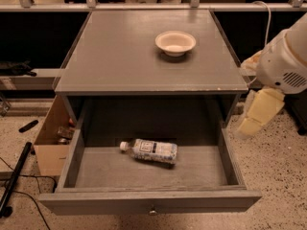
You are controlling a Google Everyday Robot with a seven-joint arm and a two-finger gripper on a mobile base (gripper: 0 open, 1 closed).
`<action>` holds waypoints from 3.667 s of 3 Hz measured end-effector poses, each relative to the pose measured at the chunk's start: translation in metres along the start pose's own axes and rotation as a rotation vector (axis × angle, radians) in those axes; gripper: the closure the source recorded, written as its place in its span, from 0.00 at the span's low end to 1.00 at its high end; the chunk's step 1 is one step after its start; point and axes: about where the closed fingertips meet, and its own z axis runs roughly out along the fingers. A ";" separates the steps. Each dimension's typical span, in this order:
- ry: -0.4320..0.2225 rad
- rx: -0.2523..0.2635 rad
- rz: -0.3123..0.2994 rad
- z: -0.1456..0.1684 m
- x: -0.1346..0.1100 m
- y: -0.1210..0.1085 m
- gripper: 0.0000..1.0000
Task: Pick blue plastic bottle from top drawer and place on counter
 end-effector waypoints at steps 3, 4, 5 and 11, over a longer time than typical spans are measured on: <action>-0.138 -0.244 0.166 0.165 -0.037 0.035 0.00; -0.162 -0.282 0.214 0.194 -0.034 0.048 0.00; -0.179 -0.297 0.239 0.224 -0.038 0.060 0.00; -0.169 -0.129 0.160 0.304 -0.072 0.046 0.00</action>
Offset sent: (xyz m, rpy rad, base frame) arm 0.0392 0.1136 -0.1686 0.2744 0.2665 -0.0315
